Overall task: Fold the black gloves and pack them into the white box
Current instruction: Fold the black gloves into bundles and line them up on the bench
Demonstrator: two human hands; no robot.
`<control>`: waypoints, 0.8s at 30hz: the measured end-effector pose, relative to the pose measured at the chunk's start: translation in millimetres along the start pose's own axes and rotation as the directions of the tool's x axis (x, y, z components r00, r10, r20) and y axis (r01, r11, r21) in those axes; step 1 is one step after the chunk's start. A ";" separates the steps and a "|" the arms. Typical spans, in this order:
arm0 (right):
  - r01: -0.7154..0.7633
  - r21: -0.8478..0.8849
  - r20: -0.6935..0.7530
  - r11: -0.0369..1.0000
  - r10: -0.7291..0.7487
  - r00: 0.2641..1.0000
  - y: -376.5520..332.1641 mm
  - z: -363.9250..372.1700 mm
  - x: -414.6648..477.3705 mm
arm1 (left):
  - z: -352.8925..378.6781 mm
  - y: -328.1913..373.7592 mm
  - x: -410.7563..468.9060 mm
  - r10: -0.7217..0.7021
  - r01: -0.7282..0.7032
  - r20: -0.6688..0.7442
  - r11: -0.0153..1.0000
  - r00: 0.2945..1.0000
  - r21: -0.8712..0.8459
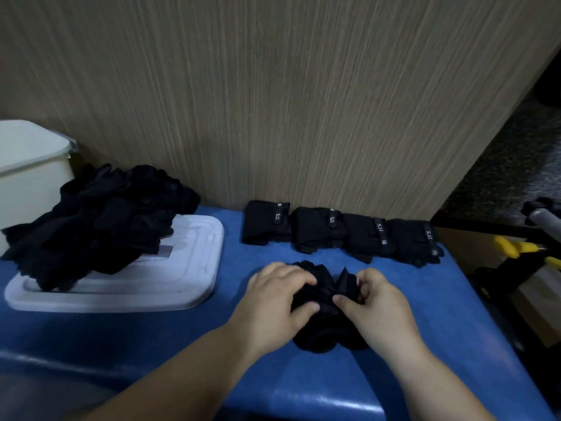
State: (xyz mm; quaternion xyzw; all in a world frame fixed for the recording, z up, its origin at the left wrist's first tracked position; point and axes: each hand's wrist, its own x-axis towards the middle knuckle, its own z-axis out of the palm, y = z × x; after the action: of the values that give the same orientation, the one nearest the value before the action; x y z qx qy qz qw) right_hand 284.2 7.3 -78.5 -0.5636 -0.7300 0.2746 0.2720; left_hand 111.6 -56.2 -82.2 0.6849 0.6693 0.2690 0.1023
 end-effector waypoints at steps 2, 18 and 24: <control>0.066 -0.058 0.012 0.996 -0.065 0.998 0.1 1.2 -0.5 | 4.4 -3.0 -1.7 -0.030 0.020 0.136 0.997 0.990 0.070; 0.069 -0.015 0.129 0.997 -0.067 0.989 0.0 7.5 -2.3 | 2.3 -13.5 -10.9 0.032 -0.085 0.395 0.989 0.918 0.117; 0.062 -0.045 0.157 0.997 -0.054 0.986 -8.5 12.8 -4.5 | 3.4 -13.4 -12.5 0.079 -0.107 0.300 0.991 0.951 0.078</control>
State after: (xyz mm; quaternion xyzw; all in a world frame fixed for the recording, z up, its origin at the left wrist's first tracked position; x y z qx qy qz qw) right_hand 270.4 0.0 -81.9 -0.5255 -0.7718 0.2913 0.2079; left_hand 102.3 -66.5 -94.6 0.7524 0.6251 0.1362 0.1567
